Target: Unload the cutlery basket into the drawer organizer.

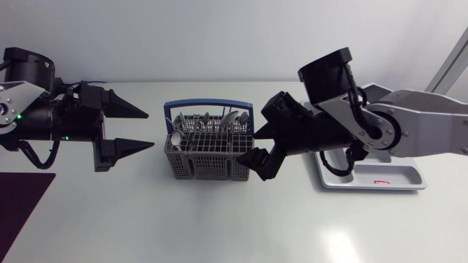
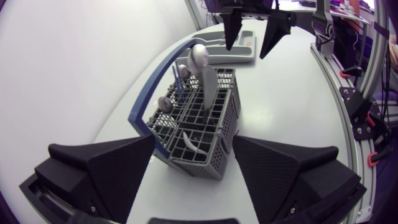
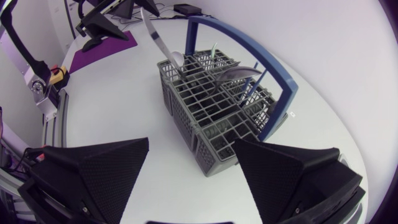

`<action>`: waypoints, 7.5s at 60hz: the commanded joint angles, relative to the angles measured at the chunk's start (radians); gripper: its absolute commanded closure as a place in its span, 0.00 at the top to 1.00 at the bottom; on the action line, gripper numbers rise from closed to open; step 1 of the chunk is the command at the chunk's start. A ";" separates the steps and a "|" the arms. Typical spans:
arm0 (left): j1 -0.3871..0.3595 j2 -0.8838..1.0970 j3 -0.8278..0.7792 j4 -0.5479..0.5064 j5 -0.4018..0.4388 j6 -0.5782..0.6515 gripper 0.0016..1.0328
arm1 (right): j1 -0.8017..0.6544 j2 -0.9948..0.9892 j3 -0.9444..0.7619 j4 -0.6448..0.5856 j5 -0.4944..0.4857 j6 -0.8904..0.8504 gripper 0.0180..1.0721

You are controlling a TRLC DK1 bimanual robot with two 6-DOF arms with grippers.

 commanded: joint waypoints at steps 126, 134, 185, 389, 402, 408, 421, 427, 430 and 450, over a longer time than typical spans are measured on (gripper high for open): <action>-0.315 0.244 0.416 -0.372 -0.355 0.386 0.51 | 0.114 0.255 0.069 0.016 0.068 -0.085 0.95; -0.321 0.242 0.422 -0.381 -0.355 0.384 0.38 | 0.114 0.255 0.069 0.016 0.068 -0.085 0.95; -0.355 0.282 0.514 -0.493 -0.387 0.349 0.06 | 0.201 0.293 0.148 0.085 0.176 -0.065 0.95; -0.203 0.253 0.327 -0.221 -0.132 0.168 0.03 | 0.370 0.209 0.035 0.235 0.453 -0.073 0.35; -0.211 0.244 0.374 -0.264 -0.132 0.157 0.03 | 0.370 0.204 0.029 0.235 0.453 -0.076 0.35; -0.214 0.234 0.397 -0.287 -0.134 0.153 0.03 | 0.370 0.200 0.021 0.237 0.453 -0.078 0.35; -0.218 0.204 0.423 -0.317 -0.135 0.141 0.03 | 0.372 0.192 0.012 0.240 0.453 -0.079 0.35; -0.220 0.191 0.440 -0.340 -0.137 0.139 0.03 | 0.373 0.184 0.009 0.240 0.453 -0.079 0.35; -0.220 0.187 0.449 -0.350 -0.138 0.138 0.03 | 0.375 0.180 0.007 0.240 0.453 -0.079 0.35; -0.220 0.158 0.520 -0.415 -0.141 0.122 0.03 | 0.373 0.152 0.001 0.240 0.453 -0.085 0.35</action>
